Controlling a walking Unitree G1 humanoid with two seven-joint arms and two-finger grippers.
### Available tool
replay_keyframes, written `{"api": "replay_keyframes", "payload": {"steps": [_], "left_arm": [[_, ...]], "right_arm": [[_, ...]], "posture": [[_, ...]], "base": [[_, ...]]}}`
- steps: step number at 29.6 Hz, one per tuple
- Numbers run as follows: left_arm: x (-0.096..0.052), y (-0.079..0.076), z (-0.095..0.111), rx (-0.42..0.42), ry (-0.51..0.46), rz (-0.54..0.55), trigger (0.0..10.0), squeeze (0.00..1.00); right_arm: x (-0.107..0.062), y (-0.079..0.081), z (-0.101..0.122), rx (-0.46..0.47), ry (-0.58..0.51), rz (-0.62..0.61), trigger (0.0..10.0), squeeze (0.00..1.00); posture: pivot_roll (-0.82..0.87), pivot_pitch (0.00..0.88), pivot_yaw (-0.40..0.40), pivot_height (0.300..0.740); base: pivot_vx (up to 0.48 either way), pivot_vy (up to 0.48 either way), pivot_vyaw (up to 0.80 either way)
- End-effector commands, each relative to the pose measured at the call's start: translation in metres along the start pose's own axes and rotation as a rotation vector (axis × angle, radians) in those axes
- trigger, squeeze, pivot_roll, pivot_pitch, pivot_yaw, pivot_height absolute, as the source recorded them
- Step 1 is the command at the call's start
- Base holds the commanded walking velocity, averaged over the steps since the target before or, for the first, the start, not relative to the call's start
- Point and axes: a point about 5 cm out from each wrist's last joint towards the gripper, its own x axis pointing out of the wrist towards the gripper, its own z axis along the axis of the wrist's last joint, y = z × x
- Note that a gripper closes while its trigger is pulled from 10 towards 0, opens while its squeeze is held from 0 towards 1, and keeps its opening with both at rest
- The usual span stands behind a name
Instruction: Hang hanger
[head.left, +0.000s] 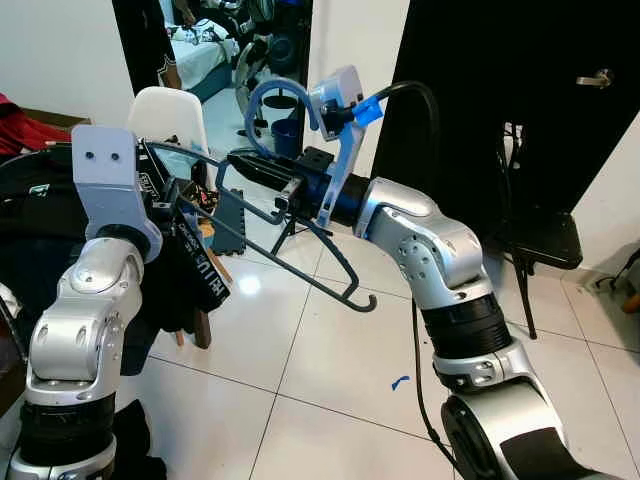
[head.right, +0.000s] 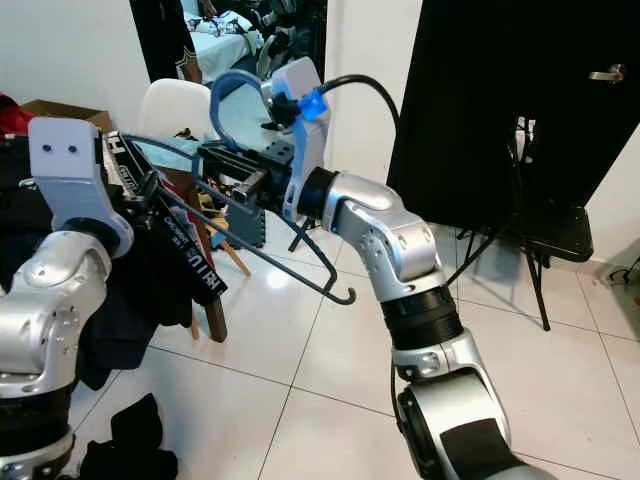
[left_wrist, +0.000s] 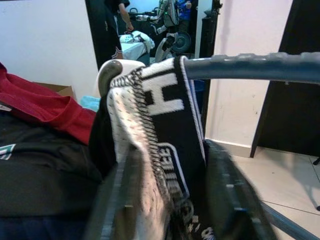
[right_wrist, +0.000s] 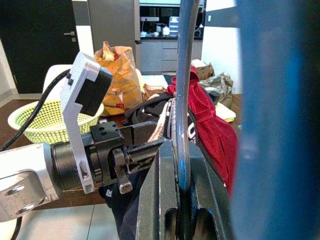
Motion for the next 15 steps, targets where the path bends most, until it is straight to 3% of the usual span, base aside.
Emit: {"api": "replay_keyframes", "payload": {"steps": [1,7,12,15], "left_arm": [[0.001,0.006,-0.010,0.023,0.046,0.029,0.0,0.00],[0.002,0.014,-0.001,0.055,0.019,0.063,0.0,0.00],[0.001,0.010,0.012,0.074,-0.036,0.025,0.0,0.00],[0.000,0.002,0.030,0.132,-0.103,-0.053,0.0,0.00]], "right_arm": [[0.001,0.002,0.018,-0.022,-0.068,0.019,10.0,0.00],[-0.002,-0.003,0.016,-0.026,-0.057,-0.003,10.0,0.00],[-0.001,-0.007,0.010,-0.033,-0.018,-0.036,10.0,0.00],[-0.001,-0.020,-0.004,-0.051,0.078,-0.144,10.0,0.00]], "posture": [[-0.01,0.000,-0.046,0.740],[-0.01,0.000,-0.050,0.740],[-0.01,0.000,-0.053,0.740],[0.00,0.000,-0.057,0.740]], "base": [[0.000,0.000,0.00],[0.000,0.000,0.00],[0.000,0.000,0.00],[0.000,0.000,0.00]]}}
